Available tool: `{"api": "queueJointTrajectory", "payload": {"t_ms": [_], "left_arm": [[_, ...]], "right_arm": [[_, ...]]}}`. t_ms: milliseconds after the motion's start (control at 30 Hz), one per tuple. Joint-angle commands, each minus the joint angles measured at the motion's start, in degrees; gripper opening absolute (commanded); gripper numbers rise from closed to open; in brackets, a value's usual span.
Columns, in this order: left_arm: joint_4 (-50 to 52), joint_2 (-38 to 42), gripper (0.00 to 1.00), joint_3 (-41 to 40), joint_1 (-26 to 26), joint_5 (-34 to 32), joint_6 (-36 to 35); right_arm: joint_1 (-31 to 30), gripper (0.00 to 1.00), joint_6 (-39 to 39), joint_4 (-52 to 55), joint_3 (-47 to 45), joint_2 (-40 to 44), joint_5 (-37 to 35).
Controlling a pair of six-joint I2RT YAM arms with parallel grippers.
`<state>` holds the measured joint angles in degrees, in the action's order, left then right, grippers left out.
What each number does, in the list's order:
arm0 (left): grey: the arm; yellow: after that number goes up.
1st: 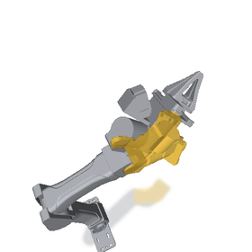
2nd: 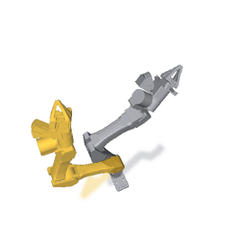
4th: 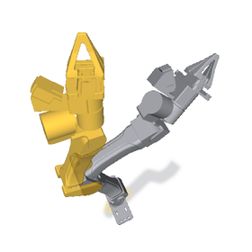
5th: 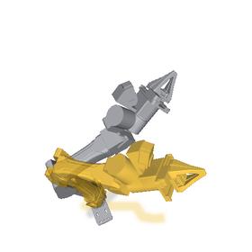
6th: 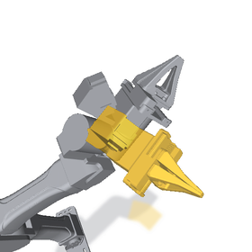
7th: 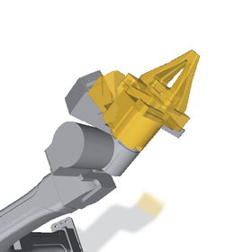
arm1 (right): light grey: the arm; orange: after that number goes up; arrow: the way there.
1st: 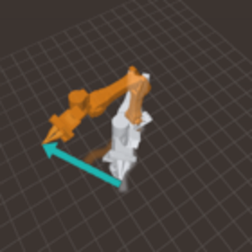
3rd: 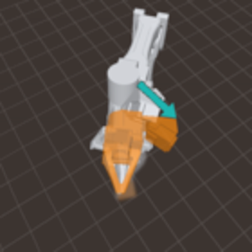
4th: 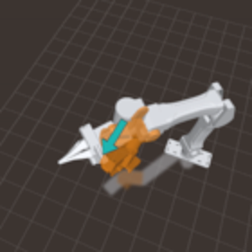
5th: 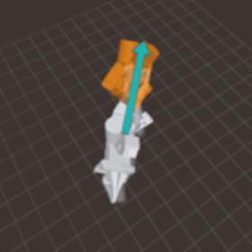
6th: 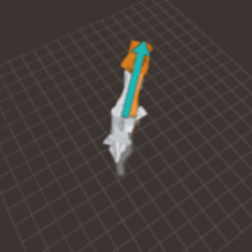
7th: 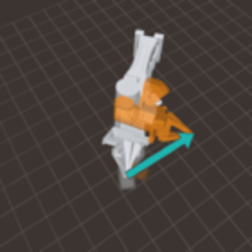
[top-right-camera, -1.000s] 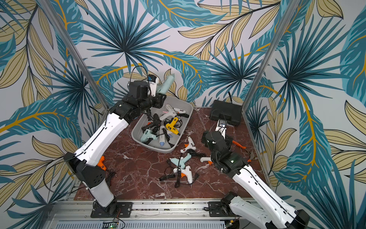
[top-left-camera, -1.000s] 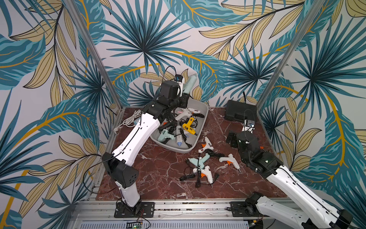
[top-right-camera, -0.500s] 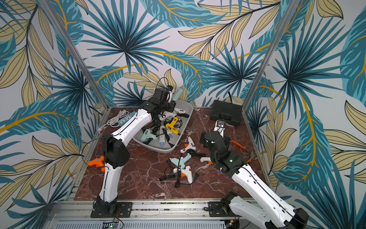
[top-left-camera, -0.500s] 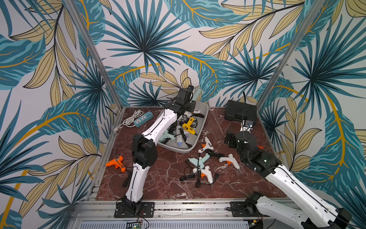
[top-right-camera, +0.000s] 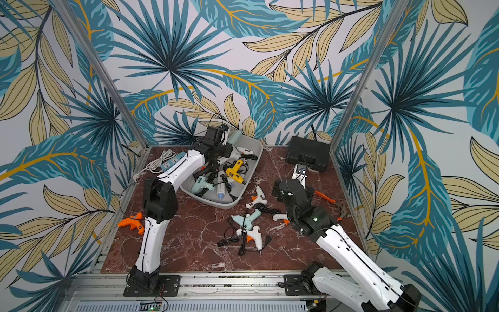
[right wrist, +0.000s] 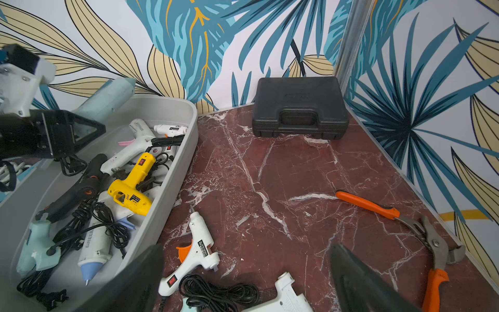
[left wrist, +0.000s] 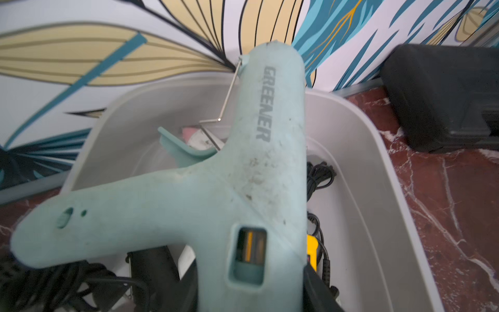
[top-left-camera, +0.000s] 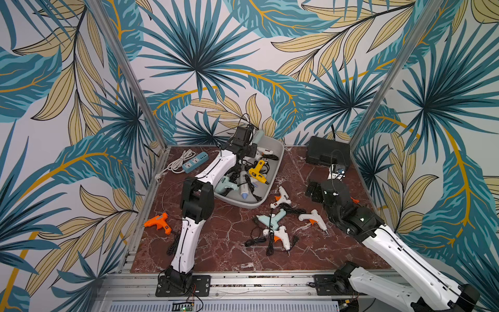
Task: Put the hot melt glue gun into the storage box
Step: Place the hot melt adhesive gun in the storage box.
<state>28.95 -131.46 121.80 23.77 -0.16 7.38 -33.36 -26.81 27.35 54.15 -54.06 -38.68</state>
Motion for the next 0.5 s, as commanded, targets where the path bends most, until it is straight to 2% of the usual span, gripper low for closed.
{"api": "queueJointTrajectory", "payload": {"t_ms": [0, 200, 467], "left_arm": [[-2.26, 0.20, 0.00, 0.17, -0.59, 0.54, 3.28], [-0.99, -3.27, 0.00, 2.13, 0.26, 3.06, 3.97], [6.25, -10.62, 0.00, 9.60, 0.75, 2.85, 4.92]], "right_arm": [[0.08, 0.99, -0.87, 1.05, -0.80, 0.20, 0.19], [0.08, 0.99, -0.95, 1.05, -0.12, -0.67, 0.83], [0.06, 1.00, -1.30, 1.95, 0.52, -0.97, 0.95]]}}
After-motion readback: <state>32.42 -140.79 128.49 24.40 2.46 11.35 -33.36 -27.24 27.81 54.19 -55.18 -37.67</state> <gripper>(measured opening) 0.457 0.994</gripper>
